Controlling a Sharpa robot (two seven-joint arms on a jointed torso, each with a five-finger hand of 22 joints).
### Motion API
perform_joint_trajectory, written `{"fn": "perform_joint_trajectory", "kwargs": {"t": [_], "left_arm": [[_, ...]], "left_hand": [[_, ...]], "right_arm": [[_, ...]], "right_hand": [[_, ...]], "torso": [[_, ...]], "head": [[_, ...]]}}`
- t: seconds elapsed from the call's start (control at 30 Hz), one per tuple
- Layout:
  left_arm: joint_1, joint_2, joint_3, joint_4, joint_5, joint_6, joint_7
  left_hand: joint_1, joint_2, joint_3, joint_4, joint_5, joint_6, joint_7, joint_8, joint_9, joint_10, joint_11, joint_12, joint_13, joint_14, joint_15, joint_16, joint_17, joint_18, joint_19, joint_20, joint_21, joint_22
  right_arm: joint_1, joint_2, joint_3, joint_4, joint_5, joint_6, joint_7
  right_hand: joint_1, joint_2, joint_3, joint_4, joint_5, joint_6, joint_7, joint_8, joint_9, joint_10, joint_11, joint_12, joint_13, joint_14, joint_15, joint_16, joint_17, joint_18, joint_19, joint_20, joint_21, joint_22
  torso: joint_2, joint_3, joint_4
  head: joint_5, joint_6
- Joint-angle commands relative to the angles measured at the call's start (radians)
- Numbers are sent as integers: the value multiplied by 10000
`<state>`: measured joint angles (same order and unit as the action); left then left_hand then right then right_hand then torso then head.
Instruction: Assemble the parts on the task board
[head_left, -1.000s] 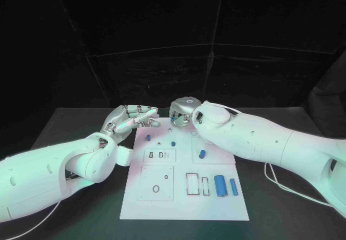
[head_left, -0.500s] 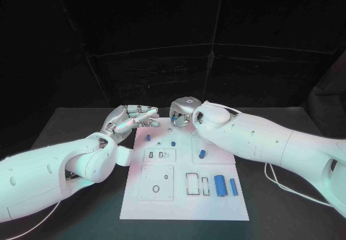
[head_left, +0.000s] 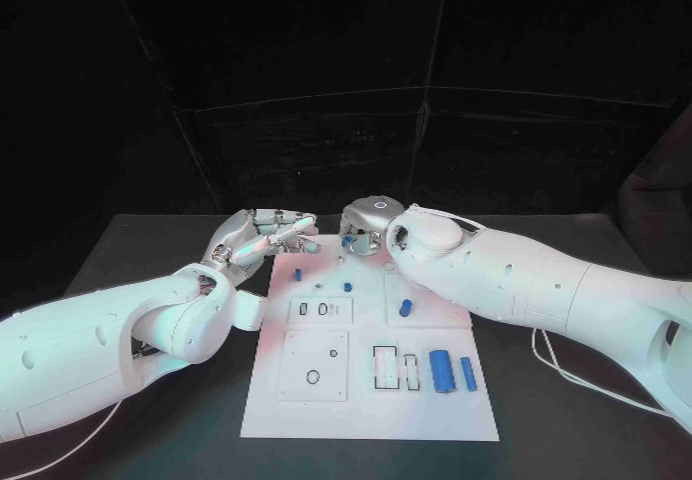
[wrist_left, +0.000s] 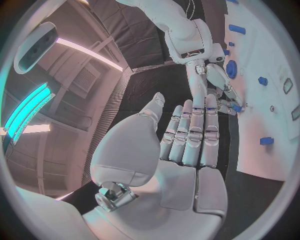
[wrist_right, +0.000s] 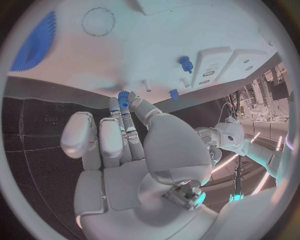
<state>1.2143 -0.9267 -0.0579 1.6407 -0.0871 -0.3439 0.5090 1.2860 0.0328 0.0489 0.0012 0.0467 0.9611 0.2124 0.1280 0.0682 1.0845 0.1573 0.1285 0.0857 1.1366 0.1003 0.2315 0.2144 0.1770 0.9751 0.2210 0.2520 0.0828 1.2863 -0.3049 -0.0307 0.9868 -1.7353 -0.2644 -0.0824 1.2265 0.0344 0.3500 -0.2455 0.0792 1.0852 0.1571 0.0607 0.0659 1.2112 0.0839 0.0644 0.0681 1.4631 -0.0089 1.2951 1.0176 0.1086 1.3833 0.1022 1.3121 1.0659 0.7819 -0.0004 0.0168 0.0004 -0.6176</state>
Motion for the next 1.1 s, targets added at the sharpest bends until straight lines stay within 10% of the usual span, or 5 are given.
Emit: {"fn": "perform_joint_trajectory", "kwargs": {"t": [0.03, 0.5, 0.8, 1.1], "left_arm": [[17, 6, 8, 5, -56, 108, 41], [21, 9, 8, -27, -56, 119, 29], [35, -15, 8, -28, -56, 117, 19], [47, -91, 8, -28, -56, 148, 12]], "left_hand": [[57, 100, 10, -78, 33, 5, 36, -67, -5, -32, -2, -52, -10, -14, 67, -5, 25, 73, 73, -4, -58, -17], [57, 100, 10, -78, 33, 5, 36, -67, -5, -32, -2, -52, -10, -14, 67, -5, 25, 73, 73, -4, -58, -17], [57, 100, 10, -78, 33, 5, 36, -67, -5, -32, -2, -52, -10, -14, 67, -5, 25, 73, 73, -4, -58, -17], [72, 108, 14, -93, 32, 7, 35, -76, -5, -31, -3, -61, -12, -18, 66, -8, 36, 73, 79, -5, -67, -24]], "right_arm": [[21, -12, -1, 17, -85, 65, 49], [21, 23, -1, -64, -126, 14, -11], [22, -52, -1, 43, -131, -339, -73], [44, -1367, 5, 1368, 622, -610, -240]], "right_hand": [[-11, -129, 30, 8, -31, 6, -16, 49, 20, -8, -3, 3, 9, 224, 70, 60, -10, -125, -39, -2, 54, -9], [-60, -239, 55, 63, -42, -81, 12, 21, 8, -92, 20, -27, -2, 207, 85, 45, -62, -118, -68, 3, 39, -44], [-55, -819, -453, 395, -99, -2554, 259, -16, -39, -1833, 315, 56, -30, -69, 299, -551, -1095, 91, -595, 215, -660, -1231], [66, -694, -650, 745, 244, -1654, 113, 266, 98, -271, 49, 1033, 309, 197, 138, -24, -259, -65, -139, 120, -160, -356]], "torso": [[1, -2, -3], [4, -13, 11], [-5, -2, -6], [-44, -11, -95]], "head": [[-1, -5], [-23, 4], [-6, 4], [-33, 65]]}}
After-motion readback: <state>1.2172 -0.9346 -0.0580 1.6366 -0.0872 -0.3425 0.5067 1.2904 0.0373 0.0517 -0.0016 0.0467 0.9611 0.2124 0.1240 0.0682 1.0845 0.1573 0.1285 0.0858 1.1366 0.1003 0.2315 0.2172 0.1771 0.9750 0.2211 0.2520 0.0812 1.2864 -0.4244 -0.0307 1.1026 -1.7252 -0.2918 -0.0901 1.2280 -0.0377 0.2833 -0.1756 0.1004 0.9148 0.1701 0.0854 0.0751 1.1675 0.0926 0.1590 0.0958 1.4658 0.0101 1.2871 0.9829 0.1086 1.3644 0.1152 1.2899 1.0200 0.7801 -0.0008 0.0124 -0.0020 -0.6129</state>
